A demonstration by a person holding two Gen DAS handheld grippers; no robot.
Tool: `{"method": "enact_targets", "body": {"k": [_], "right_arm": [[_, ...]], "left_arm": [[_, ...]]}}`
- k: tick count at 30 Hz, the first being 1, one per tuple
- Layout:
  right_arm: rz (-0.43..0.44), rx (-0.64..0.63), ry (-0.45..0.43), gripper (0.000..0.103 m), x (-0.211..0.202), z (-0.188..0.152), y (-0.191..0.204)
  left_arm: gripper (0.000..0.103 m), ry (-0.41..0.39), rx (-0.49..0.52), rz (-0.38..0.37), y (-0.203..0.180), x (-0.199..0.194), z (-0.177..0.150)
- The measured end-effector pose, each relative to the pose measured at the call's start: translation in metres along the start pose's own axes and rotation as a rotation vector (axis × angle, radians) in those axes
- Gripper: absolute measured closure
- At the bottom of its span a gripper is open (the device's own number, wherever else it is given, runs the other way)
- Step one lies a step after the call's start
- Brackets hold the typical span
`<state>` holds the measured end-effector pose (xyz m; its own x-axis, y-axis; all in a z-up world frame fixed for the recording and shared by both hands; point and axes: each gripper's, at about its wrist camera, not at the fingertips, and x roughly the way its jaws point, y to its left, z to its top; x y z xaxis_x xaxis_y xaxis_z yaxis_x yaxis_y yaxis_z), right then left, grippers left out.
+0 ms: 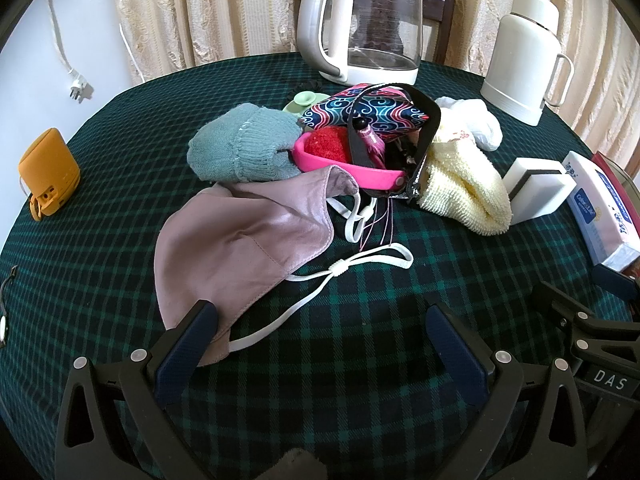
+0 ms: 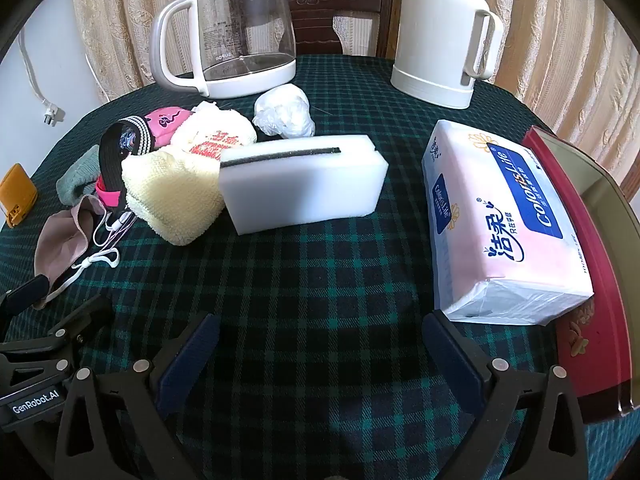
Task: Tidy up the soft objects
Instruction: 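Move both tools toward the white sponge block and cream towel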
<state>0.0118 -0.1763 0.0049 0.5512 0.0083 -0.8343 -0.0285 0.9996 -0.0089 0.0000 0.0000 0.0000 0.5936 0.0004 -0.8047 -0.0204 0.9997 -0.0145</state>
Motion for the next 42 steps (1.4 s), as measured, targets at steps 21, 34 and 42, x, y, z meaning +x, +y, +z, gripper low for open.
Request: {"method": "enact_targets", "body": {"k": [21,34,42], "right_arm": [[0.006,-0.015,0.017,0.0,0.0,0.004,0.0],[0.06,-0.007,-0.004,0.0,-0.004,-0.001,-0.004],[0.139,-0.03,-0.014,0.0,-0.009,-0.003,-0.001]], "left_arm": [[0.0,0.001,0.009,-0.006,0.0,-0.002,-0.003],[0.0,-0.006,-0.009,-0.02,0.004,-0.006,-0.004],[0.0,-0.016,-0.015,-0.016,0.01,-0.017,-0.006]]}}
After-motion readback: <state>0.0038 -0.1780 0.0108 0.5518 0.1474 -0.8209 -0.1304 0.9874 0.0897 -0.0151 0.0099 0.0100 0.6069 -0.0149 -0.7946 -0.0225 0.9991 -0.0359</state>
